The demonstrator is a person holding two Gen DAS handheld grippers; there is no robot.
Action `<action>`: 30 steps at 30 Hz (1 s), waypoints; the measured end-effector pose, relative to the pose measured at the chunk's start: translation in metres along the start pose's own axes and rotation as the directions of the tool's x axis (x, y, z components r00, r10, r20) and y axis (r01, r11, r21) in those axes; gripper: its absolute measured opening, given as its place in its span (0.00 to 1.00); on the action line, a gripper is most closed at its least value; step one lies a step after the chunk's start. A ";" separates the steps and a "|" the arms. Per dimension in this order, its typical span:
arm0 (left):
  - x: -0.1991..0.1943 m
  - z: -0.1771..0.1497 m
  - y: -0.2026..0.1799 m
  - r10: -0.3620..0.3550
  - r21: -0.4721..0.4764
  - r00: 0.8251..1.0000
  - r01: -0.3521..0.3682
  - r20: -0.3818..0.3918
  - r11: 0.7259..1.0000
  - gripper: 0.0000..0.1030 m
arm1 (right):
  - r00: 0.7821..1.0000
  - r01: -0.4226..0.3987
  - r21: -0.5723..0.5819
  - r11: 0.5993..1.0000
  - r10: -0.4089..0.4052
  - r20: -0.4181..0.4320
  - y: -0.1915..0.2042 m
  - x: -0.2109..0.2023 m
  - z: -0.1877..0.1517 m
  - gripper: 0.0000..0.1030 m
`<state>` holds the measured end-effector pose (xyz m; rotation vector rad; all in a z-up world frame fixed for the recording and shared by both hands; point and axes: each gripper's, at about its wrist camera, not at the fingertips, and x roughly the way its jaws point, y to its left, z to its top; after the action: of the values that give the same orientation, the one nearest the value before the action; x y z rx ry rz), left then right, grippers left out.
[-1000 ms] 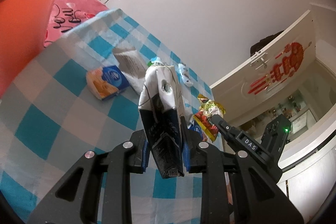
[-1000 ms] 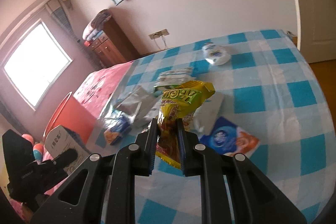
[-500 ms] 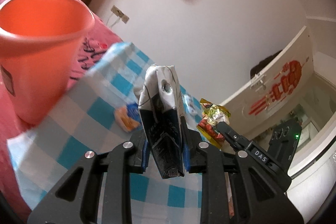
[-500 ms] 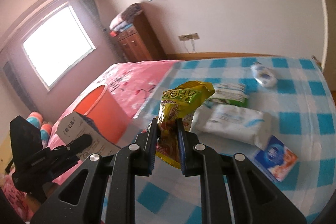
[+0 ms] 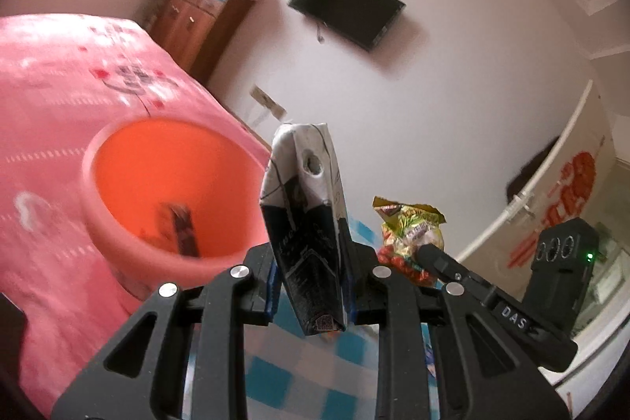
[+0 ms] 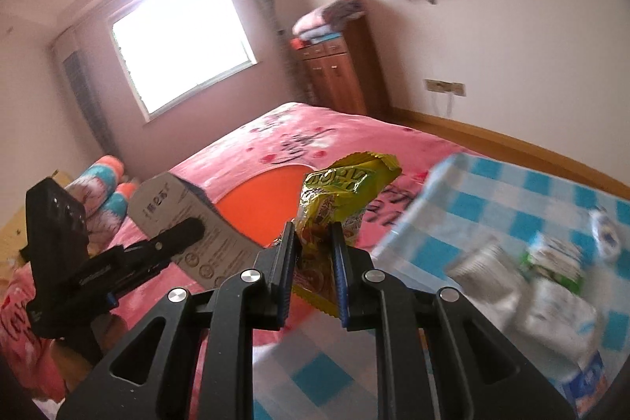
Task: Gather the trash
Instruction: 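Open the left tool over the orange bucket to drop the carton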
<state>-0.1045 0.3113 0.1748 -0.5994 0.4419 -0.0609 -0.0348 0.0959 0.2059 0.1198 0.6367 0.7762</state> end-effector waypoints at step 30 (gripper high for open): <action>0.051 0.011 0.066 0.316 0.130 0.945 -0.324 0.078 0.937 0.79 | 0.955 -0.082 0.071 0.994 0.099 -0.280 0.001 0.105 -0.077 0.59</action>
<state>-0.0586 0.3628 0.1269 -0.3826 0.4725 0.2346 -0.0236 0.1589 0.0925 0.0922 0.9319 0.8717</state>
